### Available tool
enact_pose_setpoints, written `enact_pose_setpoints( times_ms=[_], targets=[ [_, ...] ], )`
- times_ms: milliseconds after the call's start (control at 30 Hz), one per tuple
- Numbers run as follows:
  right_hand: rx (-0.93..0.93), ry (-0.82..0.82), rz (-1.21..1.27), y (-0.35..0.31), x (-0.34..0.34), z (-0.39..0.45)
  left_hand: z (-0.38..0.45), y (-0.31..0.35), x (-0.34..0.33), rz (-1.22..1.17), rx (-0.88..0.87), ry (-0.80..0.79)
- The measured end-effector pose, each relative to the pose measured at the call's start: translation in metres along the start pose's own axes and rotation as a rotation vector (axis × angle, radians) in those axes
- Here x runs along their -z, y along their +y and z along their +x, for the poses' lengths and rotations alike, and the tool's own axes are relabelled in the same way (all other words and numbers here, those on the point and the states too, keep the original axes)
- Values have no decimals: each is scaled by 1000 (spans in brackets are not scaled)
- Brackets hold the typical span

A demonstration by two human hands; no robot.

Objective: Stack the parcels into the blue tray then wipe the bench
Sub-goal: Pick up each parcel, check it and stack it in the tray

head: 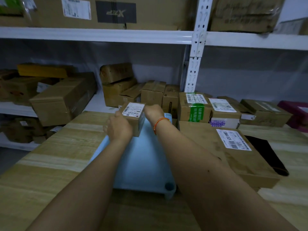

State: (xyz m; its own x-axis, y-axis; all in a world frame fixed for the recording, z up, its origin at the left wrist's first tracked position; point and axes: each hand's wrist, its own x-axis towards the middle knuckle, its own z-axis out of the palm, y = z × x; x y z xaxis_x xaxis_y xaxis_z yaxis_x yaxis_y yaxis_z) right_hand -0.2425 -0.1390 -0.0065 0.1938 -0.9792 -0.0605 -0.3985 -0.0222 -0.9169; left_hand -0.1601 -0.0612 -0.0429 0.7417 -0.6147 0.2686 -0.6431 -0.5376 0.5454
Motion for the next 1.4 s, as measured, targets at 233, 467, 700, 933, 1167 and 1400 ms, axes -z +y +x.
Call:
enact_pose_setpoints(
  times_ms=[233, 467, 700, 933, 1167, 1400],
  targets=[
    [168, 172, -294, -5, 88, -31, -38, 79, -7, -183, -270, -127],
    [-2, 154, -556, 45, 179, -62, -87, 124, -3, -227, -78, -730],
    [-77, 158, -480, 72, 192, -85, -114, 119, -7, -352, 97, -811],
    [-23, 303, -303, 70, 189, -95, -121, 119, 7, -655, 179, -607],
    [61, 396, 0, 65, 184, -107, -126, 117, 23, -928, 104, -535],
    [37, 266, 462, 74, 188, -113, -130, 110, 35, -1131, 32, -507]
  ],
)
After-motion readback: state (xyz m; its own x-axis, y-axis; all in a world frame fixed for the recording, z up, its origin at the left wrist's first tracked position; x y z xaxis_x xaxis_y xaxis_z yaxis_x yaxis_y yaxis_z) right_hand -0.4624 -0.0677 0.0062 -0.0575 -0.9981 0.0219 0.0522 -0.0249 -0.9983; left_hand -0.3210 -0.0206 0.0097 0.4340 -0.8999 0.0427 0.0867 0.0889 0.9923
